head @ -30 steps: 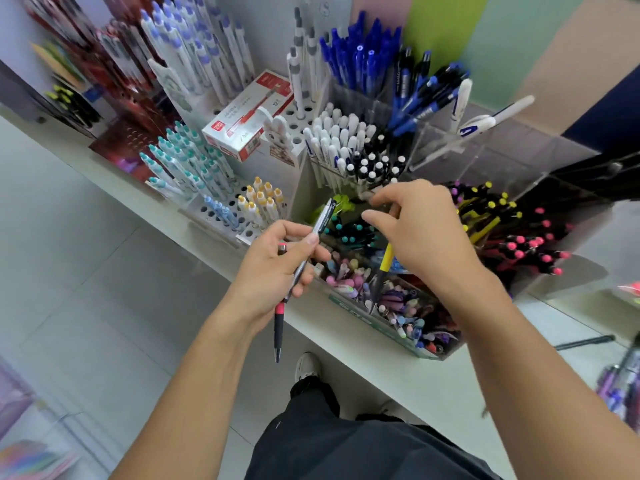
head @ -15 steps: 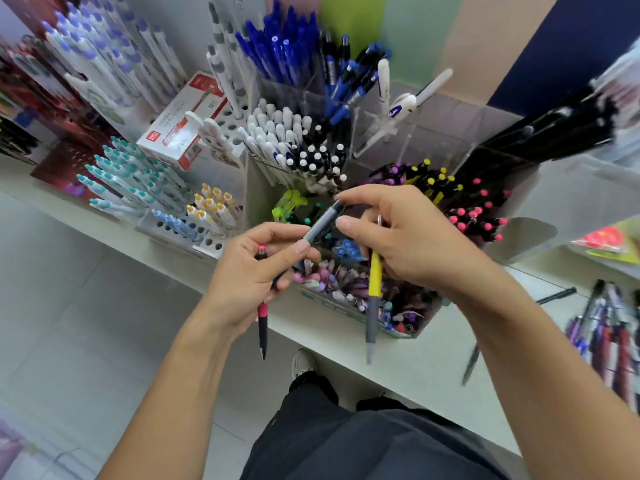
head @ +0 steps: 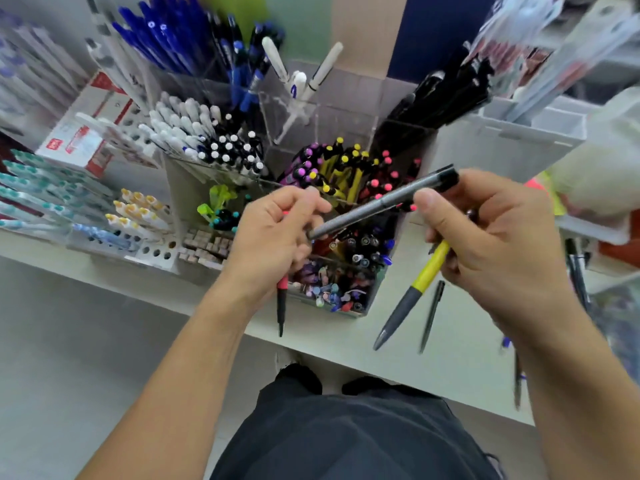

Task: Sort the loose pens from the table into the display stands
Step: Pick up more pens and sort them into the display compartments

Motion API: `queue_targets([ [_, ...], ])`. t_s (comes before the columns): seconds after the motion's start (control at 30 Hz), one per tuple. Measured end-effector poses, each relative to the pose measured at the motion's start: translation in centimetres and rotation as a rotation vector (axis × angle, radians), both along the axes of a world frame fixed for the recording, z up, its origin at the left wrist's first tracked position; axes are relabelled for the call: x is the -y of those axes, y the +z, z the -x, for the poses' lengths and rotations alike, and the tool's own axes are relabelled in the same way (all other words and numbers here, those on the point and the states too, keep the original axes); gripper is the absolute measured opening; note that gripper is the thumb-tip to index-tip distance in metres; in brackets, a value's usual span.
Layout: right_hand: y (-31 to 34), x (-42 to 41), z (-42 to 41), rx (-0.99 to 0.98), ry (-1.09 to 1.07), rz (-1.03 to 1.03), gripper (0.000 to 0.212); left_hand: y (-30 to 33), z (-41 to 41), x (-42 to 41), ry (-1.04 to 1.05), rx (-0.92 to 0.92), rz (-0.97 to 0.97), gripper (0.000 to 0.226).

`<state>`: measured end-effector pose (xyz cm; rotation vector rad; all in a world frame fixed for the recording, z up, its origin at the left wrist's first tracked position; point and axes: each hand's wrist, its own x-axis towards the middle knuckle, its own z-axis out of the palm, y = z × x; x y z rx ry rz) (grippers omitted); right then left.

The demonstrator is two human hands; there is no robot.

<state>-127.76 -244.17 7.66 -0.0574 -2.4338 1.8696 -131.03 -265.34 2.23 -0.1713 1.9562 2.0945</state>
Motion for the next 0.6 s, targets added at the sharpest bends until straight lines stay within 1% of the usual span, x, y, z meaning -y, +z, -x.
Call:
queue_targets([
  [0.07,0.6,-1.1,-0.5,-0.183,-0.033,-0.295,0.016,-0.5,0.2,0.7,0.136,0.036,0.070,0.034],
  [0.1,0.6,-1.4,-0.5,-0.242,-0.028,-0.459,0.017,-0.8,0.2,1.2,0.174,0.075,0.045,0.036],
  [0.13,0.3,-1.6,-0.5,-0.266,-0.017,-0.582,0.022,-0.9,0.1,1.6,0.186,0.104,-0.040,0.032],
  [0.17,-0.2,-1.5,-0.4,-0.260,0.004,-0.645,0.027,-0.9,-0.1,1.8,0.174,0.108,-0.152,0.023],
  [0.2,-0.7,-1.3,-0.2,-0.246,0.024,-0.671,0.030,-0.7,-0.2,1.8,0.152,0.106,-0.254,0.021],
  [0.27,-1.0,-0.7,0.2,-0.249,0.054,-0.691,0.031,-0.7,-0.5,1.8,0.115,0.101,-0.380,0.048],
  [0.33,-0.2,-0.8,0.5,-0.278,0.071,-0.727,0.032,-0.9,-0.6,1.9,0.091,0.072,-0.393,0.060],
  [0.4,1.6,-1.2,0.5,-0.333,0.067,-0.768,0.032,-0.9,-0.6,1.9,0.061,0.027,-0.359,0.062],
  [0.47,2.4,-1.2,0.5,-0.344,0.108,-0.822,0.031,-0.8,-0.8,1.8,0.063,-0.031,-0.343,0.057],
  [0.53,1.5,-0.9,1.0,-0.263,0.179,-0.840,0.033,-0.6,-0.9,1.8,0.074,-0.090,-0.322,0.049],
  [0.6,0.0,-0.5,1.7,-0.161,0.236,-0.842,0.037,-0.6,-1.1,1.7,0.061,-0.134,-0.253,0.045],
])
